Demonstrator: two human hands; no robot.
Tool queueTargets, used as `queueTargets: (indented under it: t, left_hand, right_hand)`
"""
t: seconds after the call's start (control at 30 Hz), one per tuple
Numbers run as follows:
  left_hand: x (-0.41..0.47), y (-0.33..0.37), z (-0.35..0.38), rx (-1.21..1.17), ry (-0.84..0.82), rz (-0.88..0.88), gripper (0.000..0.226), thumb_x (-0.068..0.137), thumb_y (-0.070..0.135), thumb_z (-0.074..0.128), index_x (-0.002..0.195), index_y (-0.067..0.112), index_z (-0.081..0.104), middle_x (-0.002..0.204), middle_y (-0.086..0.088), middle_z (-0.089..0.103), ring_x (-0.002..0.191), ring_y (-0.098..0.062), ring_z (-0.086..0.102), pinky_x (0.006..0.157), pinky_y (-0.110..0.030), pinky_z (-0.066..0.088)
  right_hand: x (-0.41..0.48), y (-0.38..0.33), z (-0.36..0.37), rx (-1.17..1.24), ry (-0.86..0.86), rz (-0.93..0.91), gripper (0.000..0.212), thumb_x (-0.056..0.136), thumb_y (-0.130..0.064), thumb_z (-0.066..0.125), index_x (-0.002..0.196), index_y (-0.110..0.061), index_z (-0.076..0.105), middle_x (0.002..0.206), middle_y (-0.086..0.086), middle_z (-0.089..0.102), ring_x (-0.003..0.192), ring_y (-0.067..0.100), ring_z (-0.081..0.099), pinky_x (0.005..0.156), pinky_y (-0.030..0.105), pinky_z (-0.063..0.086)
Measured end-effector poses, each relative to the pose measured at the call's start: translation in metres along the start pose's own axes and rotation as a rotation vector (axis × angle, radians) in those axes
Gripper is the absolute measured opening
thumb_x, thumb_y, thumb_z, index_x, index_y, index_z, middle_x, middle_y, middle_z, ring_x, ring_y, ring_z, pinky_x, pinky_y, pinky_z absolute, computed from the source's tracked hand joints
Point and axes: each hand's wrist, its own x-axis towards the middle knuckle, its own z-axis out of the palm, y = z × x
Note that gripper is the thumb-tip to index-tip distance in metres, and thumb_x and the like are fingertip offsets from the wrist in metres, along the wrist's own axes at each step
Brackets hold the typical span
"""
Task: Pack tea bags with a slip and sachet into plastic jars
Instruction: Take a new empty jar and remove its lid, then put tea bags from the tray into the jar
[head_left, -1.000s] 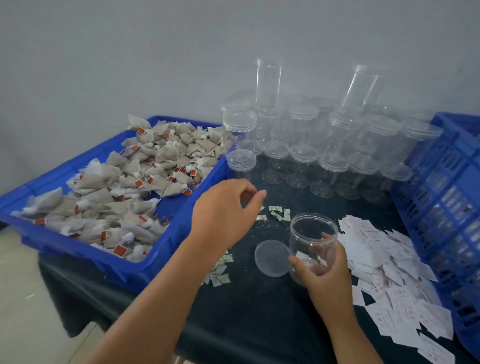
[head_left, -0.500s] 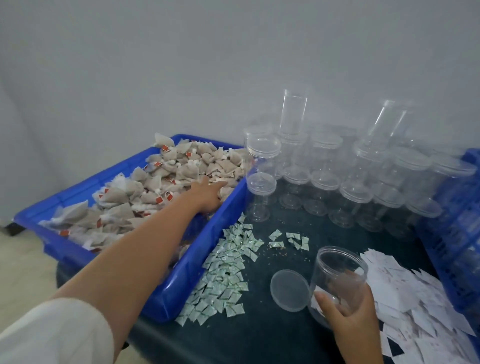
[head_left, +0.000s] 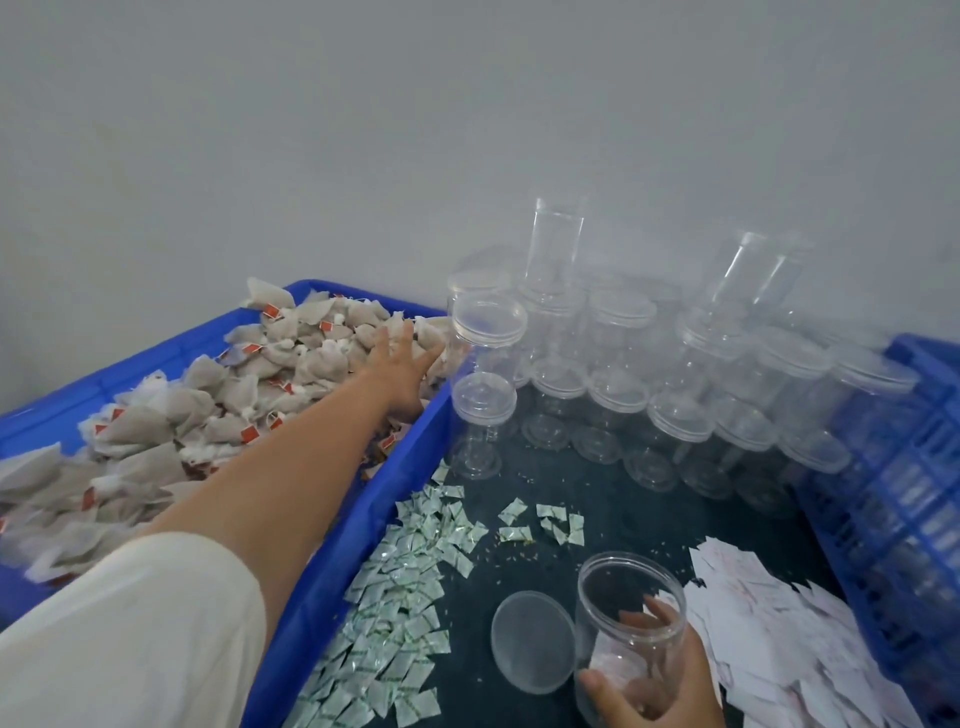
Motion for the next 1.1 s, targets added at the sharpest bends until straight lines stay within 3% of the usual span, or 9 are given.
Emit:
queueTargets:
  t: [0.1,0.2,0.33,0.4,0.67,0.77,0.93,1.07,1.1]
  left_hand:
    - [0.016,0.000,0.005,-0.020,-0.077,-0.014,0.097,0.088,0.061,0.069,0.164,0.042,0.012,0.174,-0.002,-0.017,0.158,-0.047,-0.009,0.124,-0.069,0.014]
    - [0.017,0.001,0.010,-0.038,0.017,0.023,0.070,0.089,0.055,0.067,0.150,0.033,0.042,0.169,-0.012,0.014,0.148,-0.046,0.030,0.120,-0.061,0.031]
    - [0.004,-0.005,0.004,-0.059,-0.055,0.043,0.071,0.088,0.054,0.068,0.150,0.027,0.045,0.152,-0.011,0.034,0.130,-0.039,0.050,0.108,-0.054,0.046]
    - [-0.010,-0.014,0.005,-0.081,-0.101,0.055,0.073,0.087,0.056,0.069,0.149,0.026,0.045,0.145,-0.010,0.037,0.116,-0.032,0.053,0.097,-0.046,0.049]
    - [-0.082,-0.033,0.007,-0.030,-0.188,0.097,0.059,0.094,0.048,0.063,0.145,0.023,0.050,0.138,-0.008,0.049,0.114,-0.029,0.059,0.097,-0.047,0.055]
    - [-0.112,-0.034,0.001,0.015,-0.282,0.116,0.038,0.092,0.039,0.063,0.128,0.027,0.059,0.124,-0.002,0.061,0.096,-0.024,0.068,0.079,-0.044,0.063]
    - [-0.143,-0.041,0.001,0.007,-0.412,0.055,0.061,0.073,0.040,0.058,0.134,0.041,0.059,0.109,0.010,0.064,0.089,-0.020,0.070,0.078,-0.041,0.064]
    - [-0.146,-0.052,0.004,-0.062,-0.251,0.073,0.010,0.088,0.037,0.061,0.094,0.028,0.060,0.099,0.005,0.062,0.086,-0.015,0.060,0.076,-0.035,0.052]
    - [-0.146,-0.056,0.006,-0.130,-0.170,0.069,0.012,0.091,0.036,0.062,0.088,0.025,0.057,0.095,0.003,0.062,0.081,-0.014,0.057,0.071,-0.034,0.047]
  right_hand:
    - [0.004,-0.001,-0.001,0.029,-0.009,-0.004,0.109,0.042,-0.002,0.106,0.139,-0.007,0.057,0.119,0.013,0.075,0.107,0.038,0.074,0.098,0.069,0.054]
    - [0.005,-0.002,-0.004,0.014,-0.022,-0.026,0.110,0.038,-0.027,0.102,0.138,-0.020,0.056,0.120,0.002,0.076,0.104,0.020,0.076,0.094,0.057,0.060]
    - [-0.002,0.000,-0.003,0.018,-0.005,-0.053,0.098,0.046,-0.032,0.099,0.134,-0.036,0.055,0.117,-0.020,0.077,0.103,-0.005,0.073,0.082,0.031,0.055]
    - [-0.006,0.000,-0.002,0.024,0.007,-0.052,0.096,0.051,-0.032,0.106,0.132,-0.044,0.055,0.118,-0.033,0.073,0.102,-0.009,0.071,0.084,0.026,0.052]
    - [-0.016,-0.005,-0.007,-0.007,-0.005,-0.056,0.099,0.056,-0.053,0.094,0.145,-0.040,0.052,0.126,-0.021,0.074,0.110,-0.004,0.071,0.101,0.044,0.057]
    - [-0.017,-0.006,-0.008,-0.032,0.002,-0.064,0.092,0.060,-0.051,0.094,0.142,-0.039,0.055,0.127,-0.015,0.075,0.115,0.003,0.072,0.105,0.052,0.057]
    - [-0.017,-0.006,-0.009,-0.047,0.026,-0.085,0.081,0.059,-0.056,0.092,0.132,-0.045,0.059,0.123,-0.018,0.075,0.114,0.007,0.072,0.104,0.051,0.057]
    - [-0.017,-0.007,-0.008,-0.040,0.020,-0.098,0.075,0.059,-0.055,0.091,0.126,-0.049,0.059,0.120,-0.028,0.072,0.110,-0.002,0.071,0.102,0.046,0.057]
    - [-0.016,-0.007,-0.008,-0.042,0.020,-0.101,0.076,0.059,-0.056,0.091,0.127,-0.048,0.059,0.120,-0.028,0.072,0.110,-0.002,0.071,0.102,0.046,0.058]
